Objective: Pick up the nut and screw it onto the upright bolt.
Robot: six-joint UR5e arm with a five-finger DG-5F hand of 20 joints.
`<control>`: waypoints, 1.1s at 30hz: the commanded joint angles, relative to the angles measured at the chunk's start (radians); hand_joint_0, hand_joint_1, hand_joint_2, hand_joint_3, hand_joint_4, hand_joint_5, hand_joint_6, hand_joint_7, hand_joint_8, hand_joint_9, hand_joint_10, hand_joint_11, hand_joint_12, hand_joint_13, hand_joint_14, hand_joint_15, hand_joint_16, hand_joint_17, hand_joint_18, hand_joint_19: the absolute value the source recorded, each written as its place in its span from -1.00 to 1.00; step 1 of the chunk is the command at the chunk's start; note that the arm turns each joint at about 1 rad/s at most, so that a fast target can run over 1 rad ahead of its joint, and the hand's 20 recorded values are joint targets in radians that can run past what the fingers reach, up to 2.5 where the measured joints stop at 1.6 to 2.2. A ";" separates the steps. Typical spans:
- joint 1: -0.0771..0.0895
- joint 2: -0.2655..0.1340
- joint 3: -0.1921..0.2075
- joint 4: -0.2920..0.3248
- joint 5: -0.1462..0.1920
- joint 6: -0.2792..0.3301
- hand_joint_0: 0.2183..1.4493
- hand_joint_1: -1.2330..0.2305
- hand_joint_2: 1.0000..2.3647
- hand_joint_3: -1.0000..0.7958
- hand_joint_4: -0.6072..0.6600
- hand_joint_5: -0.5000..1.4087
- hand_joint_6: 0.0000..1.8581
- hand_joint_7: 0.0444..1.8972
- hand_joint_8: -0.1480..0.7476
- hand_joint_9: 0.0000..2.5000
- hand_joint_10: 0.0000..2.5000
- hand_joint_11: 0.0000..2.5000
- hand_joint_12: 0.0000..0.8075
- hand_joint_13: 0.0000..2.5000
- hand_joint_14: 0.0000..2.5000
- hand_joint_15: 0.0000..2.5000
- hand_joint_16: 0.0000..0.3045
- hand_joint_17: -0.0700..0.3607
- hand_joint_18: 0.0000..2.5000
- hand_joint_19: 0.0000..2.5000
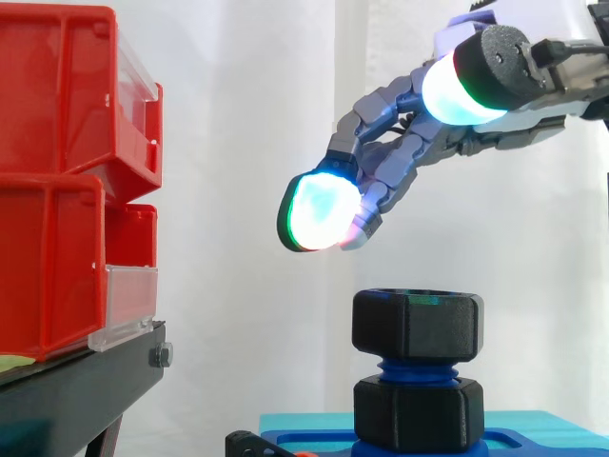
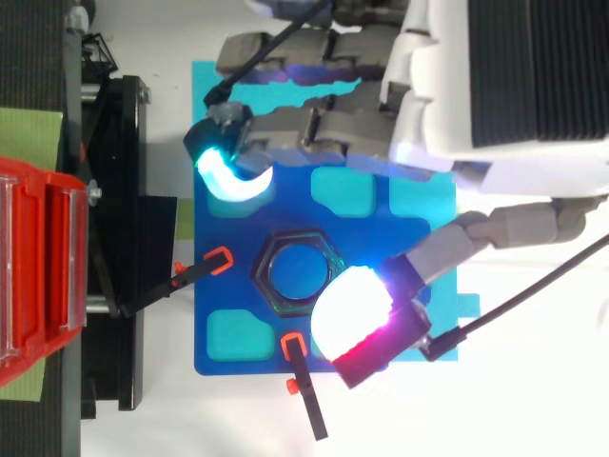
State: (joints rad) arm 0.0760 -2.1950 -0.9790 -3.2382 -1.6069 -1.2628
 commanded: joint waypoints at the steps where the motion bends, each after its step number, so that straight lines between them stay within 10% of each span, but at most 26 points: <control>1: 0.002 0.000 -0.013 0.023 -0.004 0.008 -0.62 0.31 -1.00 -0.44 0.20 -0.66 -0.46 -0.38 -0.10 -0.60 -1.00 -1.00 -0.06 -0.93 -1.00 -1.00 -0.66 -0.13 -1.00 -1.00; 33: 0.016 0.000 -0.038 -0.031 0.004 0.014 -0.57 0.36 -1.00 -0.44 0.34 -0.53 -0.46 -0.10 -0.05 -0.38 -1.00 -1.00 -0.10 -0.74 -1.00 -1.00 -0.69 -0.19 -1.00 -1.00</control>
State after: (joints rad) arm 0.0904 -2.1949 -1.0174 -3.2702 -1.6044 -1.2491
